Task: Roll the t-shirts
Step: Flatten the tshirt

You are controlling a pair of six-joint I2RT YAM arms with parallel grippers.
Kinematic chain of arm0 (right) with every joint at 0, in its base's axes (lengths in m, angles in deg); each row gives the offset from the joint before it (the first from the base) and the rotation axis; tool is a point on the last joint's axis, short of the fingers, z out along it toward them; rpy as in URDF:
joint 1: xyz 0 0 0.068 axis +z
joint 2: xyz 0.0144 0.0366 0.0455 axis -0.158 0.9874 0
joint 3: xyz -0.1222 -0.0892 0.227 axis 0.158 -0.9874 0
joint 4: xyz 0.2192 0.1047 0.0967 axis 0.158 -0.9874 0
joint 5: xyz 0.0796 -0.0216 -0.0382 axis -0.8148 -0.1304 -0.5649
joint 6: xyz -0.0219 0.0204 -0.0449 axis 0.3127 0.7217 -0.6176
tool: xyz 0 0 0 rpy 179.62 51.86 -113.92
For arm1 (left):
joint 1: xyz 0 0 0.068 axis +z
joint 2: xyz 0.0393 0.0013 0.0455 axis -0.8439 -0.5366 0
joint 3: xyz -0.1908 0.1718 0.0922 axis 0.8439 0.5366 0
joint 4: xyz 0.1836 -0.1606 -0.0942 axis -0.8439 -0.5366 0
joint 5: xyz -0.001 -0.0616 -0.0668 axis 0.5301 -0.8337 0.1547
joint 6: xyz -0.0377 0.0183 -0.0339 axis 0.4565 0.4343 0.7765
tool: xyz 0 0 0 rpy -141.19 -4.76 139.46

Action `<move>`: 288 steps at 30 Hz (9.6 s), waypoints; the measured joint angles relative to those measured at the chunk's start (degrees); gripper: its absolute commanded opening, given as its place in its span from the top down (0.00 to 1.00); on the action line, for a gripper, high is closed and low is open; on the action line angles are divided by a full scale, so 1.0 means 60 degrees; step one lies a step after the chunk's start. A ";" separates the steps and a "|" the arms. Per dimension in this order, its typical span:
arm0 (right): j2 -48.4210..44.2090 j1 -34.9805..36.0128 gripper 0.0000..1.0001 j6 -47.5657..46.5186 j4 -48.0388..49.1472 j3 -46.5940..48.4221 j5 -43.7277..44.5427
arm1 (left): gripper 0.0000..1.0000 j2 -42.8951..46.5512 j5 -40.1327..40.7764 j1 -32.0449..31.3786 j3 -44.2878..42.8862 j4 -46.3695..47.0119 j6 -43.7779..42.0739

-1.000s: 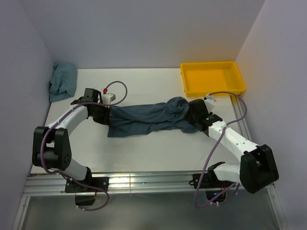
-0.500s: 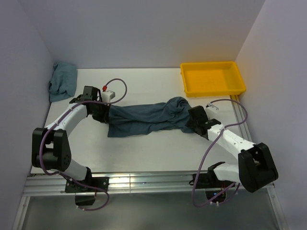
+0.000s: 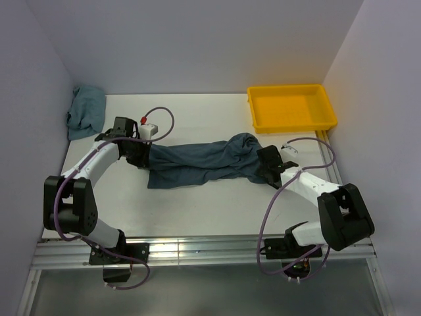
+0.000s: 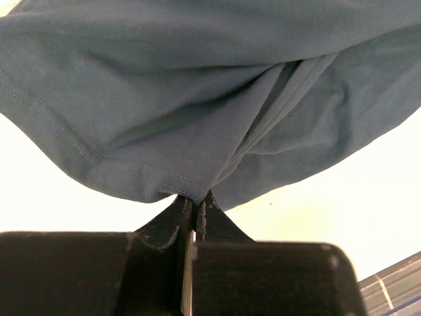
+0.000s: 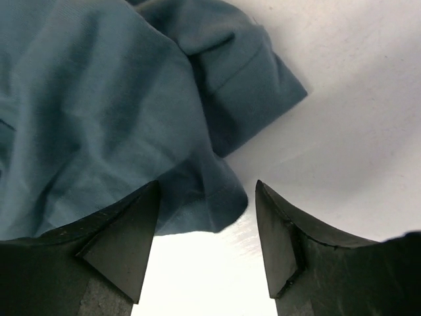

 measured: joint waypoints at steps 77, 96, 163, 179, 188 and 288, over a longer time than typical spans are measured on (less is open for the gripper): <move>0.0419 -0.0550 1.00 -0.3169 0.4911 0.7960 -0.3938 | 1.00 -0.1093 0.2736 0.2994 -0.5708 0.2488 -0.0769; -0.5650 0.4401 1.00 0.2973 0.2218 -0.2718 -0.0976 | 0.98 0.2390 0.2317 0.3166 0.3242 0.0055 -0.4065; -0.2393 0.1330 0.31 0.1213 -0.0375 0.0117 -0.0412 | 0.36 0.1115 0.1169 0.4863 -0.0168 -0.2415 -0.5224; 0.1840 -0.0390 0.49 0.0481 0.2160 0.1599 -0.1836 | 0.39 -0.0175 0.0885 0.4863 -0.0790 -0.2171 -0.4211; 0.2120 -0.0579 0.52 0.0474 0.2408 0.1639 -0.2000 | 0.39 -0.0171 0.1086 0.4863 -0.0506 -0.2167 -0.4306; 0.0911 0.6936 1.00 0.0929 -0.3632 0.4856 0.2069 | 0.38 0.2932 0.0197 0.4925 0.1271 -0.2692 -0.3504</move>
